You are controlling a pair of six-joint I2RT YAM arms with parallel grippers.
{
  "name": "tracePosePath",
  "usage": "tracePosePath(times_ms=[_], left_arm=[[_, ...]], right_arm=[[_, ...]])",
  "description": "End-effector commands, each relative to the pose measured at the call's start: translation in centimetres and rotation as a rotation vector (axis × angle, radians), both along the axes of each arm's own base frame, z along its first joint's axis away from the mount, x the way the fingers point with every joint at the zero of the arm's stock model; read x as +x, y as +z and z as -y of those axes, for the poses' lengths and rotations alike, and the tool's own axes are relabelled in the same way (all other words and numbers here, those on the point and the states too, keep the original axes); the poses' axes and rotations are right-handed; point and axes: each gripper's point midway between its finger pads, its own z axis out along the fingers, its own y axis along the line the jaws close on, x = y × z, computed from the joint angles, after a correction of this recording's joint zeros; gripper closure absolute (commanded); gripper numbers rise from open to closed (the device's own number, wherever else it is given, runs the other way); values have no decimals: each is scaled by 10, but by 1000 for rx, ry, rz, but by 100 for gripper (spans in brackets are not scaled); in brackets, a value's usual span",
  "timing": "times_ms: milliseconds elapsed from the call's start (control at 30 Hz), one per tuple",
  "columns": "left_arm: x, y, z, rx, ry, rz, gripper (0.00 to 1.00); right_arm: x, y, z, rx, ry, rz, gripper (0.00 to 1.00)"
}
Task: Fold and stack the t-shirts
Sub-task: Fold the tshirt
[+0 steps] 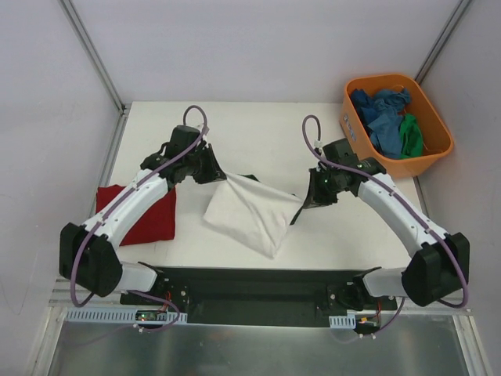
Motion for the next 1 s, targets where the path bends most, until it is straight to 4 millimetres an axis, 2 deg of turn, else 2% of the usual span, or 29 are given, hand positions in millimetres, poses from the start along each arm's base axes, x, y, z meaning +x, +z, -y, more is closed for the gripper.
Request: tracePosePath(times_ms=[0,67,100,167,200,267,300,333,467,500,533,567,600,633,667,700,733,767,800,833,867,900,967], left_arm=[[43,2,4,63,9,72,100],[54,1,11,60,-7,69,100],[60,-12,14,73,-20,39,100],[69,-14,22,62,-42,28,100],[74,-29,24,69,-51,-7,100],[81,-34,27,58,-58,-26,100],[83,-46,29,58,-61,-60,100],[85,-51,30,58,-62,-72,100],[96,-63,32,51,-59,-102,100],[98,-68,32,52,-64,-112,96],[97,-68,35,40,-77,-117,87],[98,-65,38,28,-90,-116,74],[97,-63,40,16,-100,-116,66],[92,-56,45,-17,-130,-119,55],[88,-49,46,-31,-142,-108,24],[84,-43,47,-44,-149,-102,5],[81,-38,47,-49,-152,-96,1],[73,-32,43,-51,-147,-84,1],[68,-28,41,-57,-140,-82,1],[62,-26,40,-61,-140,-82,1],[51,-31,38,-65,-145,-105,1],[43,-19,37,-84,-146,-83,1],[20,-12,42,-117,-182,-77,1]], right_arm=[[29,-7,20,-87,-44,25,99],[35,-17,24,-81,-67,-9,99],[38,-21,24,-75,-72,-19,99],[44,-32,25,-65,-77,-54,99],[47,-34,25,-63,-80,-60,99],[52,-47,27,-70,-84,-101,99],[56,-49,27,-68,-87,-103,99],[60,-56,28,-73,-94,-124,98],[74,-65,30,-79,-118,-150,91],[76,-66,30,-81,-121,-156,89],[81,-65,30,-83,-124,-150,83],[83,-63,31,-86,-122,-147,64],[81,-61,31,-92,-117,-156,55],[81,-58,31,-90,-115,-155,40],[79,-56,30,-86,-114,-153,31],[78,-53,30,-79,-112,-149,21],[76,-44,26,-58,-104,-128,9],[70,-44,26,-54,-99,-129,3],[68,-41,23,-48,-94,-113,1],[62,-33,18,-33,-82,-86,3],[58,-29,14,-22,-69,-76,3],[52,-30,11,-14,-57,-72,3],[42,-16,-6,38,-18,-36,3]])
